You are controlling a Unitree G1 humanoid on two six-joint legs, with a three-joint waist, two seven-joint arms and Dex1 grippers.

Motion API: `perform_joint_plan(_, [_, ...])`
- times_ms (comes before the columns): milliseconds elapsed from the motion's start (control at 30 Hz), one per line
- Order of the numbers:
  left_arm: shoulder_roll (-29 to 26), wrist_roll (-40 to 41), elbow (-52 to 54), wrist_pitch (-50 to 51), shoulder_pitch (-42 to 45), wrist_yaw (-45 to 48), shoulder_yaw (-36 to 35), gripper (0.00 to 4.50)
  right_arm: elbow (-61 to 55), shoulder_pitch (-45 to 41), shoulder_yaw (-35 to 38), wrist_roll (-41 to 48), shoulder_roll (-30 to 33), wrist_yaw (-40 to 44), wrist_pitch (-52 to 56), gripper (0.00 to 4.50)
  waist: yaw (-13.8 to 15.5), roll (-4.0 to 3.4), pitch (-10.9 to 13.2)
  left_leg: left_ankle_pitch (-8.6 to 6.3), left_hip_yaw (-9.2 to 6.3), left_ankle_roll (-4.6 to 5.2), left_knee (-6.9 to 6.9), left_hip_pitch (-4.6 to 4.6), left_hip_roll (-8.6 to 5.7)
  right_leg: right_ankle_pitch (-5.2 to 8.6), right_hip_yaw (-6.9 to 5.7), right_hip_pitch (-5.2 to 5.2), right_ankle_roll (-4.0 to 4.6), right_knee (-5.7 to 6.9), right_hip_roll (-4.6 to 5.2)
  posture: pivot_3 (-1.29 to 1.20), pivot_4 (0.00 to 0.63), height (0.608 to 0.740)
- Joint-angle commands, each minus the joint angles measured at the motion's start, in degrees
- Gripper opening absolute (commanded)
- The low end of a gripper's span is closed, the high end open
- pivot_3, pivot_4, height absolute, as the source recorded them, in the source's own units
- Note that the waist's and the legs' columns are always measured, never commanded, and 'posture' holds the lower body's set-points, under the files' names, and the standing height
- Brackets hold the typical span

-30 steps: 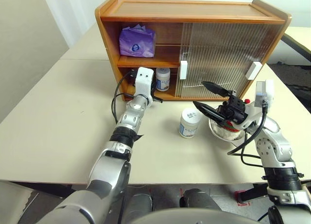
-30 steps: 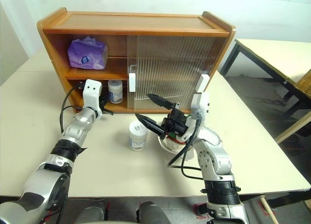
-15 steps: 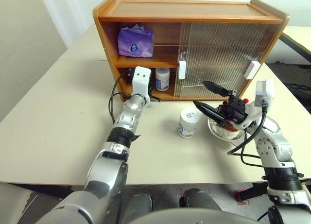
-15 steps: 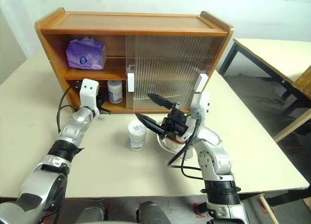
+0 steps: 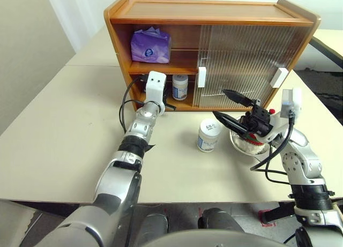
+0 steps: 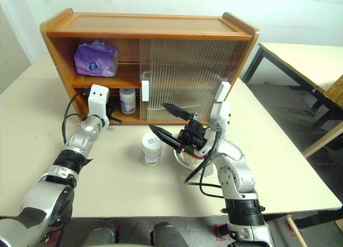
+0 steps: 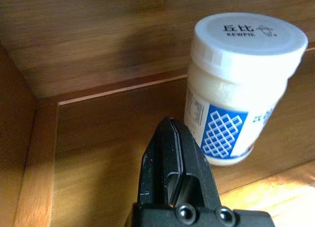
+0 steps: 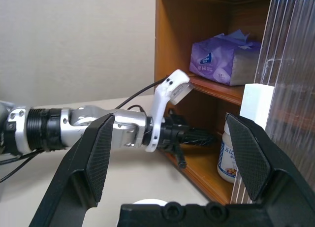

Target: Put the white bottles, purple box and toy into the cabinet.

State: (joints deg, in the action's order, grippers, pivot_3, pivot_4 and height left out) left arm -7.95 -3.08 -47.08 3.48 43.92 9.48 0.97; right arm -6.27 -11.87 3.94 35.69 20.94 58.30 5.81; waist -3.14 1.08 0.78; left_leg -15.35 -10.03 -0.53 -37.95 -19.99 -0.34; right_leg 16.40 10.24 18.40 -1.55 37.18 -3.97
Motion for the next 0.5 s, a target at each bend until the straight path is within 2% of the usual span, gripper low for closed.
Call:
perform_joint_plan(33, [0.10,-0.12,-3.97,-2.75,1.82,1.58,0.31,0.03,-1.59,1.14,0.09,-0.10,0.01,-0.46,-0.16,4.50,-0.04,0.00,0.00,0.00,0.00,0.00,0.00,0.00,0.00,0.00,0.00,-0.01,0.00,0.00,0.00,-0.12,0.000,0.740])
perform_joint_plan(167, [0.78,0.62,-5.60,-3.64,2.82,4.76,0.49,0.03,-1.86,1.26,0.07,-0.07,-0.08,-0.88,-0.20,4.50,-0.21,0.00,0.00,-0.01,0.00,0.01,0.00,-0.01,-0.01,0.20,0.00,0.00,-0.33,0.00,0.00,-0.13,0.000,0.740])
perform_joint_plan(500, [1.42,0.80,-5.64,-3.67,2.90,5.95,0.36,0.03,-1.46,0.54,0.06,-0.08,-0.02,-1.15,-0.23,4.50,-0.40,0.00,0.00,-0.01,0.00,0.01,-0.02,-0.02,-0.01,0.20,0.00,0.00,-0.42,0.00,0.00,-0.12,0.000,0.740])
